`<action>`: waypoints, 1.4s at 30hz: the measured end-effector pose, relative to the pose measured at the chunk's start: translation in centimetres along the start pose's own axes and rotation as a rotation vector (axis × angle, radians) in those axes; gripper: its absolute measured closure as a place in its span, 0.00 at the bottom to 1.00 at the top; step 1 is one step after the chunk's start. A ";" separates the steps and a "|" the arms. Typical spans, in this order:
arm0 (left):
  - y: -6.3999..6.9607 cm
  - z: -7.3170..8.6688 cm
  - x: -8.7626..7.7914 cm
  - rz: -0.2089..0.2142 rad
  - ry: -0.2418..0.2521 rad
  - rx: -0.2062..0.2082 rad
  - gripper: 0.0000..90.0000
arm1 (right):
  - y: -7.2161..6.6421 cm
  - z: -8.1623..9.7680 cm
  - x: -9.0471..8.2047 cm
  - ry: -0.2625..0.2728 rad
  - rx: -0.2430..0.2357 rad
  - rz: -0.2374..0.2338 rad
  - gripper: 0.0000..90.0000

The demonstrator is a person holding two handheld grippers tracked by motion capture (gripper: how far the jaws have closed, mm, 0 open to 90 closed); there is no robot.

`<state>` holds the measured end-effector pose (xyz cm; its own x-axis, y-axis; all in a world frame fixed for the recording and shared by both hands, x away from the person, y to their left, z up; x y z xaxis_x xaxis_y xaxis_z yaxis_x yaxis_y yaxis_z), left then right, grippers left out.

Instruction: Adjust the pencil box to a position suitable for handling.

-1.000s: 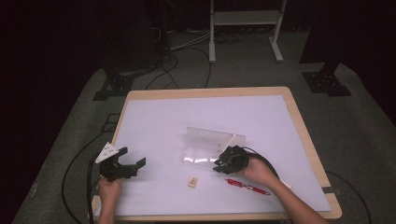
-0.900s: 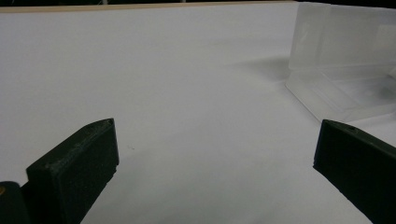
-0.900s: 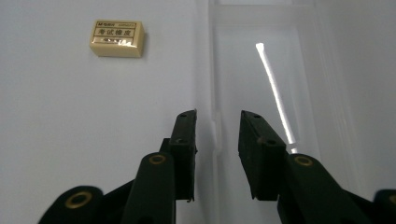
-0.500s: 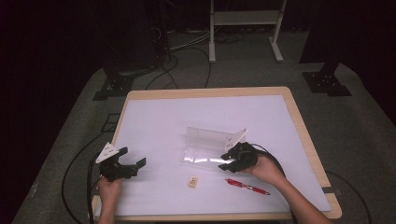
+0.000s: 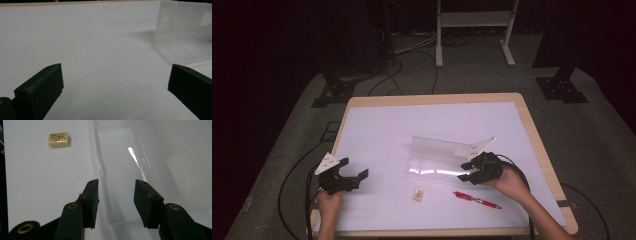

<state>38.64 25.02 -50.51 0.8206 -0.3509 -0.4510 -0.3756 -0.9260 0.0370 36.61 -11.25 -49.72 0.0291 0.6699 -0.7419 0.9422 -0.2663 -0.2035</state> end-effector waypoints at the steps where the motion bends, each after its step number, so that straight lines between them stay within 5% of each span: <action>1: 0.0 0.0 0.0 0.000 0.000 0.000 0.00 | 0.1 0.1 -0.2 0.003 0.002 0.002 0.60; 42: 0.0 0.0 0.0 -0.005 0.000 0.001 0.00 | 1.0 6.3 -4.2 0.024 0.104 0.069 0.59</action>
<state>38.61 25.04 -50.50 0.8225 -0.3467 -0.4508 -0.3724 -0.9275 0.0338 35.31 -18.69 -50.88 0.1019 0.6638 -0.7409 0.8978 -0.3822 -0.2189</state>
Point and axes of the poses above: each handheld gripper's, and its own axes: x roughly forward along the jaws, z roughly out of its underside, y roughly to its right, the point moved 10 cm from there along x, roughly forward along the jaws, and after that the axes turned 12 degrees about -z, right-handed, at the moved point
